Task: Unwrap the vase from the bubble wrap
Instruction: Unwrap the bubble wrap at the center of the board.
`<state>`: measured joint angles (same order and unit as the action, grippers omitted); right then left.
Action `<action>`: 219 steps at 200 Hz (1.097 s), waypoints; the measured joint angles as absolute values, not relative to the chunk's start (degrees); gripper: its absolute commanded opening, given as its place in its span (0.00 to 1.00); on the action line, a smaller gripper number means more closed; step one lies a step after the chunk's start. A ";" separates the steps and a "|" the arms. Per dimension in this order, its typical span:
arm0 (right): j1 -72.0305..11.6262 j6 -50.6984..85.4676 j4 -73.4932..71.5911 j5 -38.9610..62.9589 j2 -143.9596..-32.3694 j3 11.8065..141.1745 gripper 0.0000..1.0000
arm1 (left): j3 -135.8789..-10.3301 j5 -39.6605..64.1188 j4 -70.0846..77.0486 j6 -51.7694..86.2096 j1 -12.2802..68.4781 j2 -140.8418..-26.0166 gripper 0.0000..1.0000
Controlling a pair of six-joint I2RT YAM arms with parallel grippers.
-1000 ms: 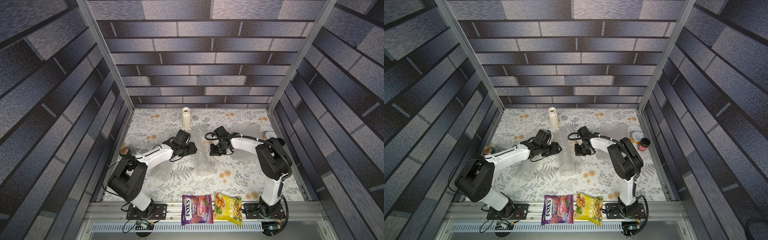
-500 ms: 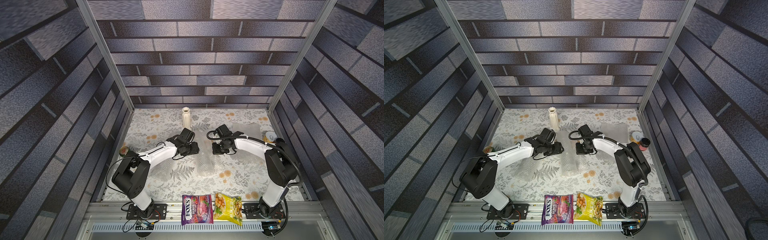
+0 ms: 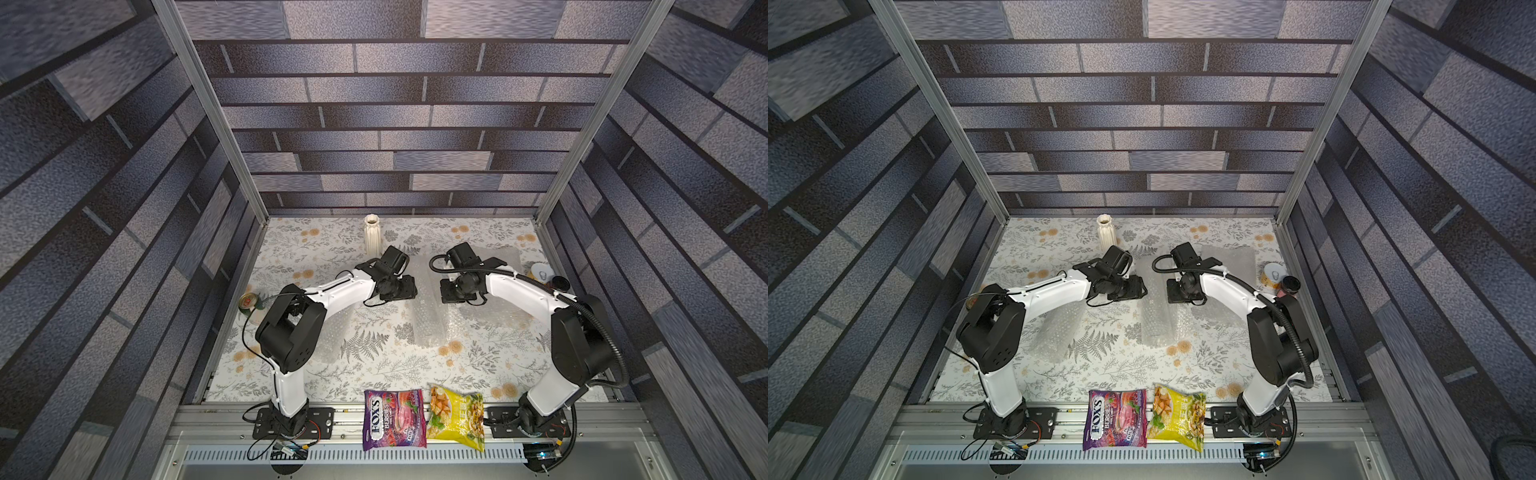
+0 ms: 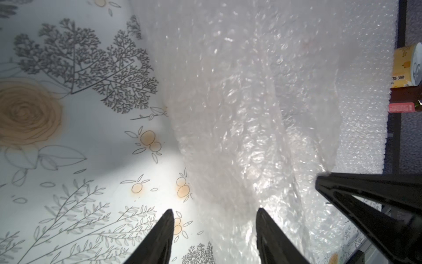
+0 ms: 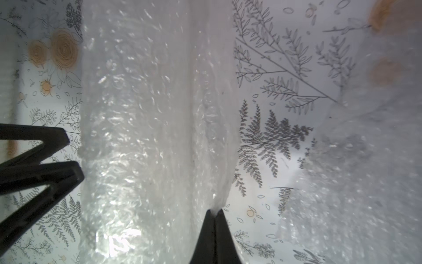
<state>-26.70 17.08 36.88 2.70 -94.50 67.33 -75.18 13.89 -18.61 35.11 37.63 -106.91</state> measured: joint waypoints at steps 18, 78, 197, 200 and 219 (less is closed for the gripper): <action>-25.23 16.43 38.54 1.34 -93.01 67.33 0.00 | -78.04 14.66 -18.96 34.89 38.41 -108.79 0.59; -21.06 15.14 42.44 -1.78 -90.06 65.01 0.00 | -85.30 17.06 -19.09 34.92 40.93 -114.69 0.59; -13.30 11.86 47.37 -7.44 -86.43 66.59 0.00 | -81.87 18.02 -17.78 34.96 41.17 -113.71 0.59; -13.10 11.73 47.46 -7.62 -86.43 66.59 0.00 | -81.87 18.02 -17.82 34.96 41.17 -113.71 0.60; -12.05 11.38 48.14 -8.38 -86.43 66.61 0.00 | -81.87 18.04 -18.04 34.96 41.17 -113.71 0.59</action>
